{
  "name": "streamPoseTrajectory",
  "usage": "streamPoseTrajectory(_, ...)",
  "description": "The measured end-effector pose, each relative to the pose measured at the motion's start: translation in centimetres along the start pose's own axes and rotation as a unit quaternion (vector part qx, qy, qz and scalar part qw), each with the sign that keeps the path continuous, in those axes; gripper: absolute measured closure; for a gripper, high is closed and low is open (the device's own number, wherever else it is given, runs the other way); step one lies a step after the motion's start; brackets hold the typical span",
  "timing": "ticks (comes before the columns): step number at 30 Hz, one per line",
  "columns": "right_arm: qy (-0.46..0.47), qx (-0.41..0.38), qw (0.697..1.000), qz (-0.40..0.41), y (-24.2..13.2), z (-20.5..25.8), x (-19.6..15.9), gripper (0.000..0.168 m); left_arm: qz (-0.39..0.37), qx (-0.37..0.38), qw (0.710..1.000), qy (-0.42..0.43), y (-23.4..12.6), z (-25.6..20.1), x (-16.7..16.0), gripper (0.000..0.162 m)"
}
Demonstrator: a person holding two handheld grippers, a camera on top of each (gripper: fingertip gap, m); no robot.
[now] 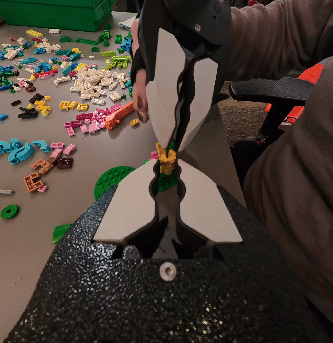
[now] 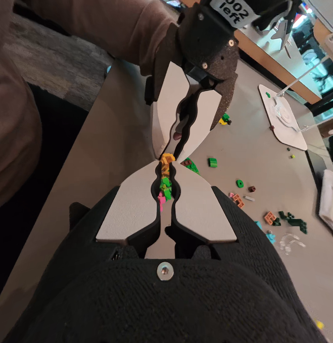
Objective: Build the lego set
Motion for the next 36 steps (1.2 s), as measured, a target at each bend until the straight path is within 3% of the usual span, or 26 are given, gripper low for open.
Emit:
streamPoseTrajectory(3,0.063,-0.007,0.998,-0.017,-0.6,-0.4,0.0,0.159,-0.002,-0.001,1.0,0.001,0.0,-0.1,0.0,0.143)
streamPoseTrajectory(8,0.111,-0.033,0.993,-0.01,-1.4,-1.5,-0.7,0.168,0.007,0.003,1.0,0.002,0.0,0.0,-0.4,0.144)
streamPoseTrajectory(11,0.112,-0.024,0.993,0.035,-1.2,-1.5,-1.7,0.168,0.006,0.004,1.0,0.003,0.1,0.0,-0.4,0.147)
streamPoseTrajectory(36,0.089,0.002,0.995,0.039,-0.4,-1.0,-0.9,0.168,0.032,0.004,0.999,-0.001,0.4,0.2,-0.2,0.148)
Point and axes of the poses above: each gripper's, where its closed fingertips meet, y out along the fingers, x out of its top, z = x × y across the jaws, the point moved 5 cm from there along -y, back along the fingers, and after that the axes turned 14 degrees about -z, right-handed, at the moved point
